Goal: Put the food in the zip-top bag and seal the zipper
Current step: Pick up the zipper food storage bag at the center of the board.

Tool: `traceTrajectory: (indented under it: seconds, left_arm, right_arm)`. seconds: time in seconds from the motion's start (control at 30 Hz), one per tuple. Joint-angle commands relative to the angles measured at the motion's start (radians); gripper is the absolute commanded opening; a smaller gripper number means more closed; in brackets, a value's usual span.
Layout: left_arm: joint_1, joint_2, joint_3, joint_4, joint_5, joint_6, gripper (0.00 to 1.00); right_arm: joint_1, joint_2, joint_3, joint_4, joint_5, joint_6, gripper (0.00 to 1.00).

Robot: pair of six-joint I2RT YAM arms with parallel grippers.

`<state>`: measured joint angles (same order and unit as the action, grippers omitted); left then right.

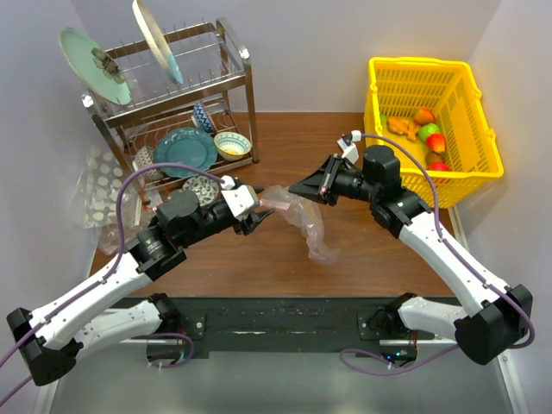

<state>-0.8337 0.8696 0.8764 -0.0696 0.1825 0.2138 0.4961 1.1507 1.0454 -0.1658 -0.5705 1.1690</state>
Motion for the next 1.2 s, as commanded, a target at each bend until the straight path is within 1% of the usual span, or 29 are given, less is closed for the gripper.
traceTrajectory:
  seconds: [0.0, 0.17, 0.27, 0.53, 0.63, 0.67, 0.7, 0.77, 0.83, 0.9, 0.97, 1.03, 1.17]
  left_arm:
    - [-0.004, -0.006, -0.001, 0.053, 0.0, 0.033, 0.56]
    - [-0.004, 0.0, -0.007, 0.056, -0.002, 0.032, 0.55]
    - [-0.004, 0.012, -0.005, 0.056, 0.014, 0.036, 0.56]
    - [0.011, 0.04, 0.007, 0.069, -0.003, 0.024, 0.55]
    - [0.05, 0.048, 0.01, 0.105, 0.029, -0.002, 0.49]
    - [0.06, 0.045, 0.012, 0.109, 0.038, -0.01, 0.4]
    - [0.082, 0.042, 0.009, 0.114, 0.055, -0.02, 0.33]
    - [0.1, 0.032, 0.004, 0.131, 0.067, -0.03, 0.26]
    - [0.125, 0.029, -0.004, 0.152, 0.093, -0.048, 0.26]
    - [0.137, 0.034, -0.004, 0.156, 0.121, -0.056, 0.32]
    - [0.136, 0.042, -0.002, 0.149, 0.13, -0.053, 0.36]
    - [0.136, 0.042, -0.004, 0.143, 0.135, -0.05, 0.38]
    - [0.136, 0.035, -0.004, 0.142, 0.14, -0.047, 0.46]
  right_arm:
    - [-0.002, 0.009, 0.028, 0.045, -0.011, 0.023, 0.0]
    - [-0.002, 0.009, 0.028, 0.051, -0.011, 0.027, 0.0]
    - [-0.002, 0.015, 0.028, 0.054, -0.008, 0.031, 0.0]
    - [-0.002, 0.011, 0.013, 0.089, -0.014, 0.046, 0.0]
    - [-0.001, 0.014, 0.005, 0.097, -0.014, 0.05, 0.0]
    - [-0.001, 0.012, 0.005, 0.103, -0.015, 0.054, 0.0]
    - [-0.001, 0.014, 0.004, 0.106, -0.02, 0.055, 0.0]
    - [-0.001, 0.015, -0.002, 0.112, -0.022, 0.058, 0.0]
    - [-0.002, 0.015, -0.005, 0.117, -0.025, 0.063, 0.0]
    - [-0.001, 0.015, -0.007, 0.121, -0.026, 0.066, 0.0]
    - [-0.001, 0.018, -0.005, 0.121, -0.026, 0.067, 0.0]
    - [-0.001, 0.018, -0.004, 0.123, -0.026, 0.069, 0.0]
    - [0.001, 0.018, -0.002, 0.127, -0.032, 0.077, 0.0]
